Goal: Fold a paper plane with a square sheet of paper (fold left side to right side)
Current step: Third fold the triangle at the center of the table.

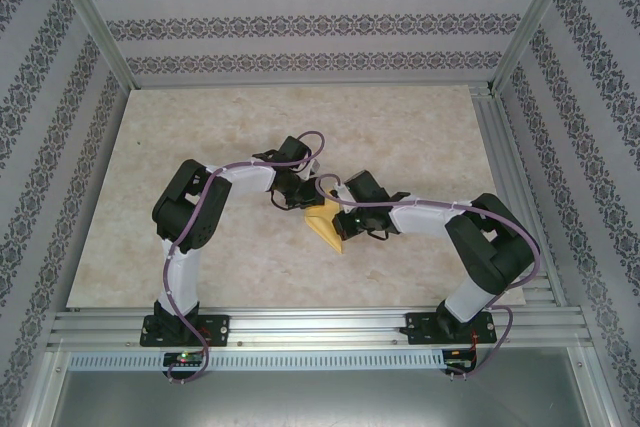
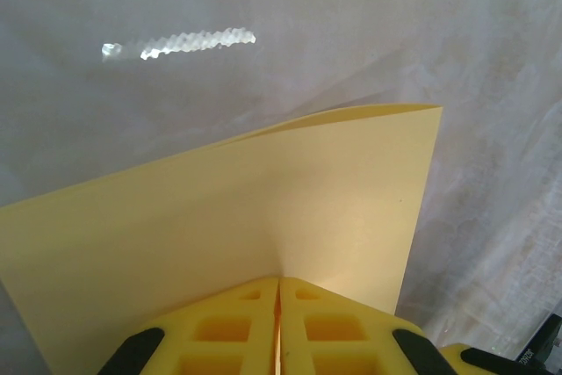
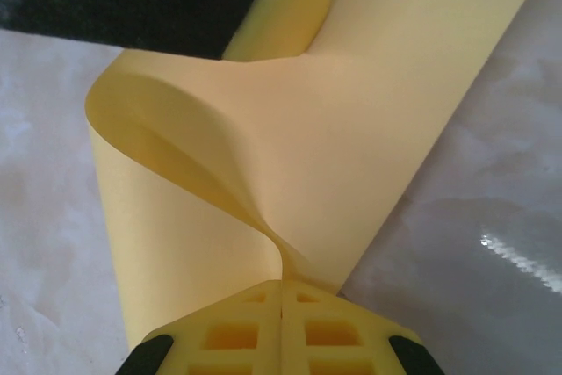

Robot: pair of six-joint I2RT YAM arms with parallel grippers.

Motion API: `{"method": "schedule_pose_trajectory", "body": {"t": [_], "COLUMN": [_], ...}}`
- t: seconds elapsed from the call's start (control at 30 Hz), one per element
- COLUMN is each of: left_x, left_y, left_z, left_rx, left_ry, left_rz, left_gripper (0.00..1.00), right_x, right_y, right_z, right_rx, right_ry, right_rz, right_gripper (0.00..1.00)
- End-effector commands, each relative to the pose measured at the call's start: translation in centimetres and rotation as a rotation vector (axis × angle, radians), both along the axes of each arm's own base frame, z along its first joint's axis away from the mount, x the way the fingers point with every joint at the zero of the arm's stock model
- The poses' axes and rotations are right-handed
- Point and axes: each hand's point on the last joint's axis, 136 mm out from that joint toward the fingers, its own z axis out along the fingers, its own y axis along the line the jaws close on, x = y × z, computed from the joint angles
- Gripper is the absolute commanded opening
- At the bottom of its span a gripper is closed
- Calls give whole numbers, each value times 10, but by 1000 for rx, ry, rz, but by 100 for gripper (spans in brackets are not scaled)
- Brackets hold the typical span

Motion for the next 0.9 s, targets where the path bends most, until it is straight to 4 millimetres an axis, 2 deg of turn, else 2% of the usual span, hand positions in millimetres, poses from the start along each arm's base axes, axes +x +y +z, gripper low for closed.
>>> {"method": "schedule_pose_trajectory", "body": {"t": [0.0,0.87], "left_x": [-14,-14], "left_y": [5,4], "left_z": [-26,-23], "left_rx": [72,70], "left_ry": [38,33], "left_rz": [-19,-24], "left_gripper": [11,11], "right_x": [9,-9], "right_y": [-1,0], "right_z": [7,-9], "right_rx": [17,7], "right_ry": [-18,36], "right_rz": [-26,-10], "right_gripper": [0,0]}}
